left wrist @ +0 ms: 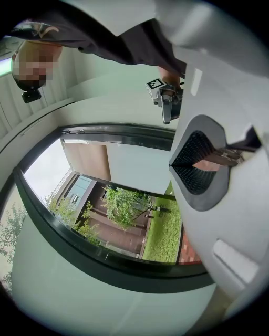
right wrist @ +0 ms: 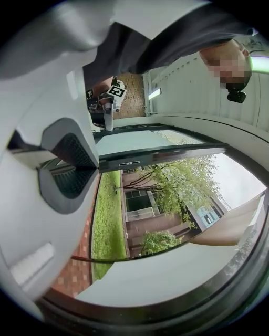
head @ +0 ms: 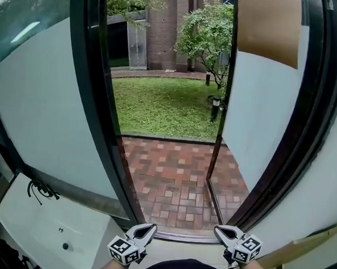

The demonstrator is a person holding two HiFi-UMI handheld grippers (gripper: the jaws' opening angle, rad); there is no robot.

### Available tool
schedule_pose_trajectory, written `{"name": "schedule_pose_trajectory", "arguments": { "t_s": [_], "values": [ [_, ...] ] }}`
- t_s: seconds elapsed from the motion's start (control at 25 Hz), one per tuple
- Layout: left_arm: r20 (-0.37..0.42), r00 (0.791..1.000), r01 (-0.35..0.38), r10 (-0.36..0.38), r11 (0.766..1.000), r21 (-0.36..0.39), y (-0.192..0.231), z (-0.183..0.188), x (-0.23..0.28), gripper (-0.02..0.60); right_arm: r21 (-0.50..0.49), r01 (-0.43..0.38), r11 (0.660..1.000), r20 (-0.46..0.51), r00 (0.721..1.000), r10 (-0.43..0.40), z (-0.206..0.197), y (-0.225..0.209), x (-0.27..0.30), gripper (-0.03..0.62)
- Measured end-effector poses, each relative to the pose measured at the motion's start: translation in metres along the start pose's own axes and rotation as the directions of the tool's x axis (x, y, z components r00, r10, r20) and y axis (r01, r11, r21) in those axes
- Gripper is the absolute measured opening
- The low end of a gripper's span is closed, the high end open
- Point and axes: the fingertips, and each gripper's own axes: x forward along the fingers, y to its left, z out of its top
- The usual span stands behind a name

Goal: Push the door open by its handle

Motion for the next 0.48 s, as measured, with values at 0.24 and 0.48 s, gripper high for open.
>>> {"name": "schedule_pose_trajectory", "arguments": {
  "t_s": [0.24,0.48],
  "values": [
    [0.009,1.000,0.014,-0.014,1.000,-0.019,-0.043,-0.006,0.034,-0.002,-0.001,0.017,1.000,-0.026,1.000,-0.017,-0.004,-0.026,-0.053,-0.002],
    [0.005,1.000,0.012,-0.012,1.000,-0.002,-0.061,-0.005,0.045,-0.002,0.000,0.024,1.000,-0.016,1.000,-0.024,-0.001,-0.040,-0.075,-0.002]
  ]
}}
